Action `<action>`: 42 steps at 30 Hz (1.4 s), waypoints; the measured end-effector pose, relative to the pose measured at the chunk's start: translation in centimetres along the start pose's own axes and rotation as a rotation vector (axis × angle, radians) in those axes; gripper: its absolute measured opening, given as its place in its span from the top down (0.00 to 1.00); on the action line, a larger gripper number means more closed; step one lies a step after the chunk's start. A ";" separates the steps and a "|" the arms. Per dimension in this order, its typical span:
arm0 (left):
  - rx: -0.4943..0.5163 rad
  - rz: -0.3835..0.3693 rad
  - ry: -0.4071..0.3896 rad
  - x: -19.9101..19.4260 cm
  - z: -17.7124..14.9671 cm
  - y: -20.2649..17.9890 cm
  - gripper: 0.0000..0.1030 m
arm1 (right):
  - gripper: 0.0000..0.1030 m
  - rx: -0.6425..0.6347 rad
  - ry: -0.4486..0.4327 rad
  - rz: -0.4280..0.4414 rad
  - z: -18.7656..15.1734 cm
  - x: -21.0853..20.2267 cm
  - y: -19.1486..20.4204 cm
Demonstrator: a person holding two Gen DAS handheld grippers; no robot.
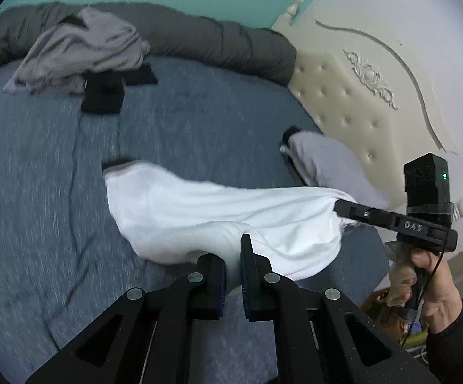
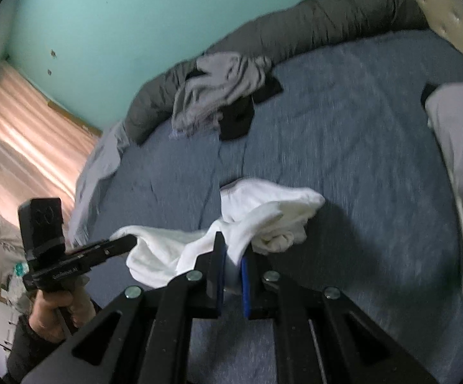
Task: Fold clothes
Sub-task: 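Lift the folded polo with both grippers toward the grey clothes stack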
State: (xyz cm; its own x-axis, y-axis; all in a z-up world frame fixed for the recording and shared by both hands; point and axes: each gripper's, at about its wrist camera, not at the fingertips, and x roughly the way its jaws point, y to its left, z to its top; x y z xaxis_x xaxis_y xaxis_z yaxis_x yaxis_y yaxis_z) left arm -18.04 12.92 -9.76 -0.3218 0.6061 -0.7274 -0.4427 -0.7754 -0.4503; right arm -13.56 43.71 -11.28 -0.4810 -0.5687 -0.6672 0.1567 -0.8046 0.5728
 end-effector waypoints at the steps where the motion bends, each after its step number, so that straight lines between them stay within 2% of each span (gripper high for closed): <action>1: 0.004 -0.002 -0.006 -0.1 0.8 -0.3 0.93 | 0.93 -0.001 -0.008 0.000 1.1 -0.2 -0.1; 13: 0.037 -0.028 -0.078 1.5 12.4 -5.0 0.93 | 0.93 -0.022 -0.104 0.001 11.7 -5.4 -2.5; 25: 0.128 -0.067 -0.113 5.7 21.9 -13.1 0.93 | 0.93 -0.068 -0.204 -0.070 21.0 -12.7 -7.1; 31: 0.135 -0.090 -0.135 8.5 26.2 -16.9 0.93 | 0.93 -0.093 -0.271 -0.106 25.5 -16.2 -10.1; 39: 0.171 -0.097 -0.152 12.7 31.5 -23.0 0.93 | 0.93 -0.100 -0.344 -0.171 29.4 -19.2 -14.7; 42: 0.192 -0.097 -0.162 14.2 33.0 -25.4 0.93 | 0.93 -0.083 -0.376 -0.196 29.9 -20.5 -17.0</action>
State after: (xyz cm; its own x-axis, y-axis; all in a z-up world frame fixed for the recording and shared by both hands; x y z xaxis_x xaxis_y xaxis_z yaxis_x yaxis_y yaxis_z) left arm -38.96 47.05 8.39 -0.3925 0.7086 -0.5864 -0.6237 -0.6736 -0.3965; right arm -32.17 74.18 6.86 -0.7874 -0.3138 -0.5306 0.0922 -0.9110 0.4020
